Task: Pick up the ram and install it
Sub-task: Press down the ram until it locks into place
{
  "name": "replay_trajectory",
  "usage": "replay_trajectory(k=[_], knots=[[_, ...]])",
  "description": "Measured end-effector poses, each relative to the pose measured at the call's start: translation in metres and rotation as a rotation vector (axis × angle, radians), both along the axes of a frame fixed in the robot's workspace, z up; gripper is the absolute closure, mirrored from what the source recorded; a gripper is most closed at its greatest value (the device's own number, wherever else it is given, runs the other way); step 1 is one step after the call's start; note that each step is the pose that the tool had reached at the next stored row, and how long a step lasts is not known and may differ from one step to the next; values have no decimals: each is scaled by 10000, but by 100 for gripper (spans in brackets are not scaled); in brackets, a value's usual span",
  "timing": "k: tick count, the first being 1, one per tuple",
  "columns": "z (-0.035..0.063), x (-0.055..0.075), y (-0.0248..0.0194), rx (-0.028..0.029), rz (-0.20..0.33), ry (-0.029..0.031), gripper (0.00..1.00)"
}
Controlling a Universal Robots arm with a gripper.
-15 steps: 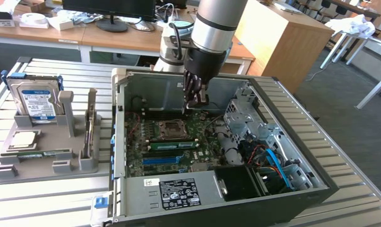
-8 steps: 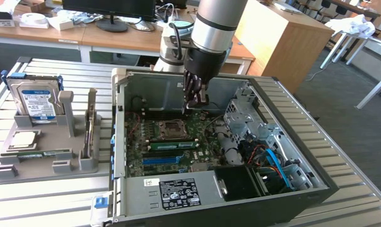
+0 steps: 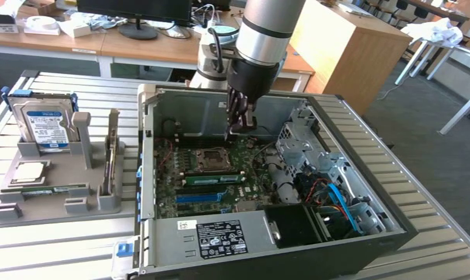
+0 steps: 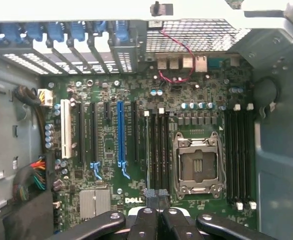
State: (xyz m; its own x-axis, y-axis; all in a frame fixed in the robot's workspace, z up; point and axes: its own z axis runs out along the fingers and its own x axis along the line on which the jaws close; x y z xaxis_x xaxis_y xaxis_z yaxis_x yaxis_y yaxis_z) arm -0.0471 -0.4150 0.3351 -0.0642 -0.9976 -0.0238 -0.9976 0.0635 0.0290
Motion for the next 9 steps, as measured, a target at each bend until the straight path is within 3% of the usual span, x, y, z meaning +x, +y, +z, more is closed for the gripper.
replay_trajectory(k=[9], knots=[[-3, 0, 0, 0, -1452, 0, 90]])
